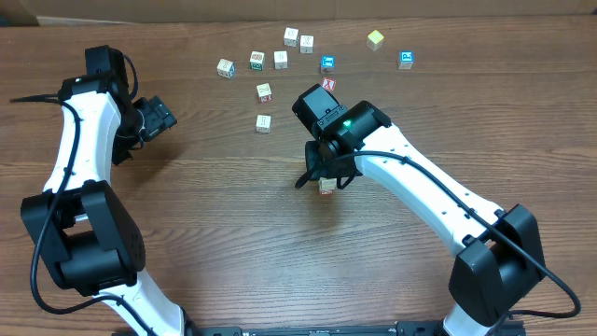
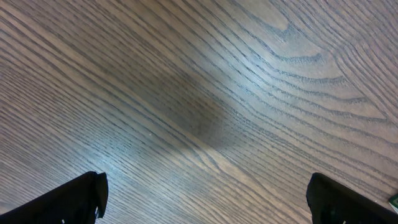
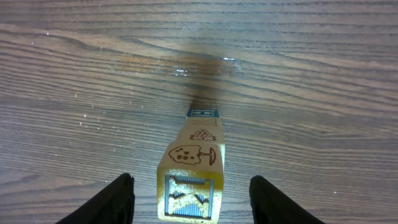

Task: Form a tower
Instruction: 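Lower the yellow K block onto the T block and align it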

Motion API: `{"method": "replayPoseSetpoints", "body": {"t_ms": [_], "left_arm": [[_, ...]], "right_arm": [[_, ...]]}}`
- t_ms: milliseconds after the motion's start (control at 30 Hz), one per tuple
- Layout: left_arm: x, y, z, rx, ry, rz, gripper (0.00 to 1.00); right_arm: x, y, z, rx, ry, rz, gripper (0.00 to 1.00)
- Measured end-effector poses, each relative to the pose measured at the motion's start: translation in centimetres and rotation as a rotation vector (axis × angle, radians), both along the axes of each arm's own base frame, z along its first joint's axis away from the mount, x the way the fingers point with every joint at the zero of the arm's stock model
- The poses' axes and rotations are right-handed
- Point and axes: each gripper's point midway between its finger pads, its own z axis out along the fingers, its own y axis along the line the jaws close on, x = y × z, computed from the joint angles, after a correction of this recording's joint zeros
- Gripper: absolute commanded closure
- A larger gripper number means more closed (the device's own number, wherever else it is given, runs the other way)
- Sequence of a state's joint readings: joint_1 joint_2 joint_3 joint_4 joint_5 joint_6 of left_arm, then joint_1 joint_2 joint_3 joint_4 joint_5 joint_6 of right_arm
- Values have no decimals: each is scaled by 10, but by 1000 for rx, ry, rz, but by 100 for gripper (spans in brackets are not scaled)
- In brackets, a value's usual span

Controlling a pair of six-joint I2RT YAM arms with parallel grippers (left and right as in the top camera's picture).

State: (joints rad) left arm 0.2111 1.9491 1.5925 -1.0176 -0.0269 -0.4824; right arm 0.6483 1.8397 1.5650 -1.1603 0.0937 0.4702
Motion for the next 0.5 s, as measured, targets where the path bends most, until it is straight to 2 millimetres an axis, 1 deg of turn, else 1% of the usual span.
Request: {"method": "replayPoseSetpoints", "body": {"t_ms": [67, 100, 300, 367, 500], "left_arm": [[0, 0, 0, 0, 0, 0, 0], [0, 0, 0, 0, 0, 0, 0], [0, 0, 0, 0, 0, 0, 0], [0, 0, 0, 0, 0, 0, 0], [0, 0, 0, 0, 0, 0, 1]], "right_arm": [[0, 0, 0, -2, 1, 3, 56], [-1, -1, 0, -3, 3, 2, 57], [-2, -1, 0, -6, 8, -1, 58], [-2, -2, 0, -6, 8, 0, 60], [-2, -1, 0, -6, 8, 1, 62]]}}
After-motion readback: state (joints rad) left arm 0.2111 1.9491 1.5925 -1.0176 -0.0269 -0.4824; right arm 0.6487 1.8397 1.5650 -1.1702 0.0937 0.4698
